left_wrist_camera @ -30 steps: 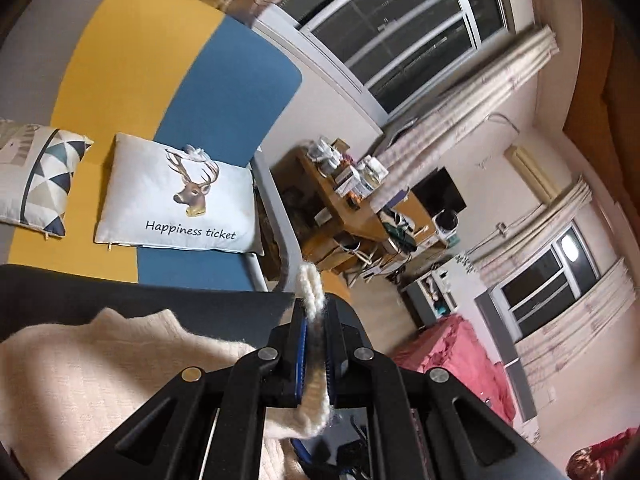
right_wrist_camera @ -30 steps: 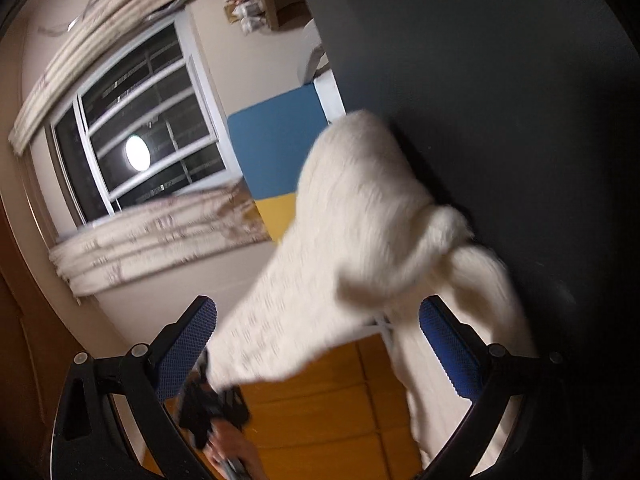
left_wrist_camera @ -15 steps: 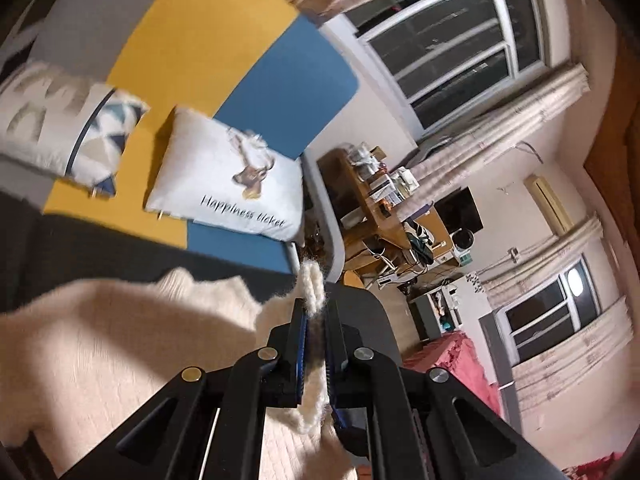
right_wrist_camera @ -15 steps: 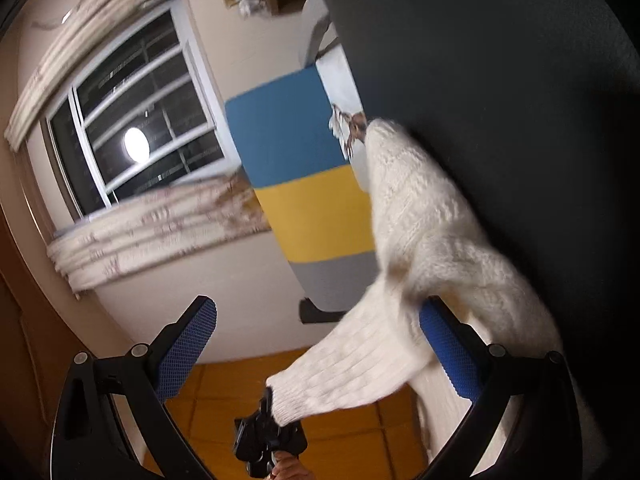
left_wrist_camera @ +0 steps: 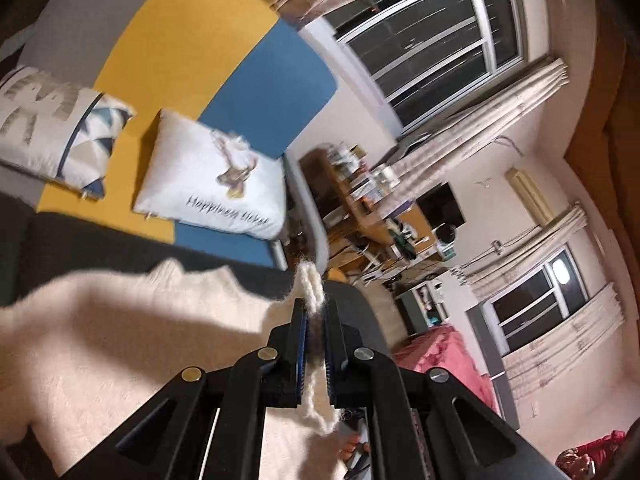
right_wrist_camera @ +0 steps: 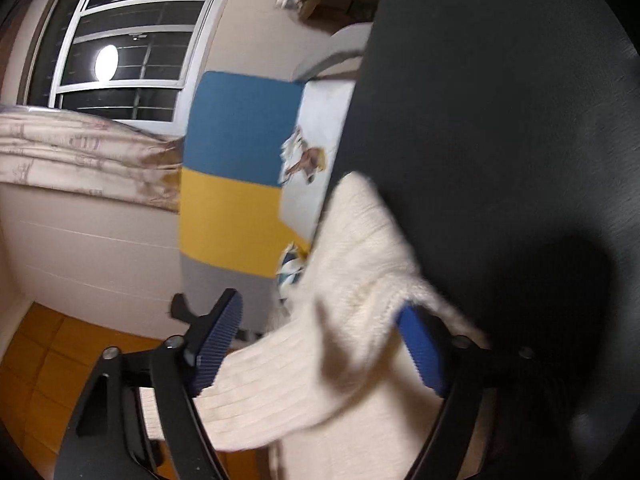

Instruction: Fold clothes

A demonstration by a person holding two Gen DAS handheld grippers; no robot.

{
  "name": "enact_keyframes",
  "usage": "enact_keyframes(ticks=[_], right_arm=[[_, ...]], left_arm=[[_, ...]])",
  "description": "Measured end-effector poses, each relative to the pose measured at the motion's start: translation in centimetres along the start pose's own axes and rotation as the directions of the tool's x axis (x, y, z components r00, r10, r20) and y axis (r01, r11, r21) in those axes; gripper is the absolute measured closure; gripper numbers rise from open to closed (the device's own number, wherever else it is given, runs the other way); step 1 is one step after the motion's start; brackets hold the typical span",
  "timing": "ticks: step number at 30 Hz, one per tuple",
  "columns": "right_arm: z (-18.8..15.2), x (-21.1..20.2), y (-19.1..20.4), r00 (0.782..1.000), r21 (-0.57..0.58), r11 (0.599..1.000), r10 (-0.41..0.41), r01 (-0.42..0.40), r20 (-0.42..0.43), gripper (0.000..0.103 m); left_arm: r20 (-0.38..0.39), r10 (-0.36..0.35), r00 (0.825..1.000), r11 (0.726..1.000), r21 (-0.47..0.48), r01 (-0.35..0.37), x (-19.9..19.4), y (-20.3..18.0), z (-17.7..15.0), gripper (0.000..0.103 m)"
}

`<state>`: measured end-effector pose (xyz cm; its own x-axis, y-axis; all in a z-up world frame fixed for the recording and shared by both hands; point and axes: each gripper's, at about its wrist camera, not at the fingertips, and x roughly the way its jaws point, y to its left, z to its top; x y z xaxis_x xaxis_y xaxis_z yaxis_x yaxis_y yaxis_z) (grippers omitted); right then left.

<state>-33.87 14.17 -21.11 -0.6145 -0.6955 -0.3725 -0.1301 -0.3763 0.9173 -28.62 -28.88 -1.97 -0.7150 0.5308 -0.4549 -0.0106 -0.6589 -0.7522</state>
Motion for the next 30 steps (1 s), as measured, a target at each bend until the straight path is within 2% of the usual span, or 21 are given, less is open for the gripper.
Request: enact_keyframes(ticks=[3,6,9,11,13,15,18,19,21,23,25,27,30], right_arm=[[0.0,-0.5,-0.4,0.999,-0.040,0.998,-0.044,0.044,-0.003,0.027],[0.1,-0.4,0.1,0.998,-0.082,0.995,-0.051,0.049,-0.031,0.026],[0.1,-0.6,0.6,0.999,-0.114,0.993,-0.022,0.017,-0.048,0.026],[0.3,-0.9,0.6,0.998,-0.120,0.993,0.006,-0.013,-0.058,0.026],[0.3,-0.8,0.8,0.998,-0.128,0.992,-0.006,-0.003,-0.064,0.026],[0.0,-0.7,1.1,0.998,-0.158,0.987,-0.024,0.013,-0.064,0.026],[-0.5,-0.9,1.9,0.997,-0.223,0.974,-0.058,0.046,-0.046,0.026],[-0.7,-0.8,1.9,0.997,-0.233,0.971,-0.068,0.055,-0.046,0.026],[-1.0,-0.4,1.7,0.995,-0.239,0.968,-0.088,0.073,-0.051,0.026],[-1.2,-0.1,1.3,0.994,-0.230,0.971,-0.090,0.072,-0.068,0.026],[-1.3,-0.1,1.1,0.994,-0.220,0.973,-0.086,0.069,-0.071,0.025],[-1.2,-0.1,1.1,0.993,-0.220,0.973,-0.091,0.072,-0.075,0.026],[-1.0,0.0,1.3,0.991,-0.225,0.971,-0.105,0.085,-0.079,0.025]], left_arm=[[-0.044,0.083,0.996,0.994,-0.074,-0.086,1.4,4.5,-2.2,0.097],[-0.084,0.144,0.986,0.974,-0.165,-0.157,2.5,9.4,-4.1,0.097],[-0.081,0.149,0.986,0.965,-0.205,-0.162,2.2,11.9,-5.1,0.097],[-0.056,0.139,0.989,0.971,-0.190,-0.147,1.7,11.8,-4.7,0.097],[-0.009,0.114,0.993,0.981,-0.156,-0.114,0.8,10.7,-3.9,0.097],[0.068,0.071,0.995,0.994,-0.091,-0.065,-0.5,8.6,-2.5,0.101],[0.140,0.039,0.989,0.999,0.015,-0.041,-2.0,6.1,-0.8,0.101],[0.124,0.052,0.991,0.998,0.014,-0.054,-1.7,6.4,-0.7,0.101],[0.056,0.136,0.989,0.991,-0.006,-0.136,-0.2,8.3,-1.5,0.101],[-0.035,0.242,0.970,0.968,-0.056,-0.244,1.5,11.2,-2.9,0.100],[-0.095,0.234,0.967,0.958,-0.146,-0.247,2.0,14.1,-4.4,0.090],[-0.143,0.198,0.970,0.945,-0.236,-0.228,2.0,16.5,-5.7,0.085],[-0.168,0.185,0.968,0.935,-0.274,-0.226,1.4,17.7,-6.8,0.081]])
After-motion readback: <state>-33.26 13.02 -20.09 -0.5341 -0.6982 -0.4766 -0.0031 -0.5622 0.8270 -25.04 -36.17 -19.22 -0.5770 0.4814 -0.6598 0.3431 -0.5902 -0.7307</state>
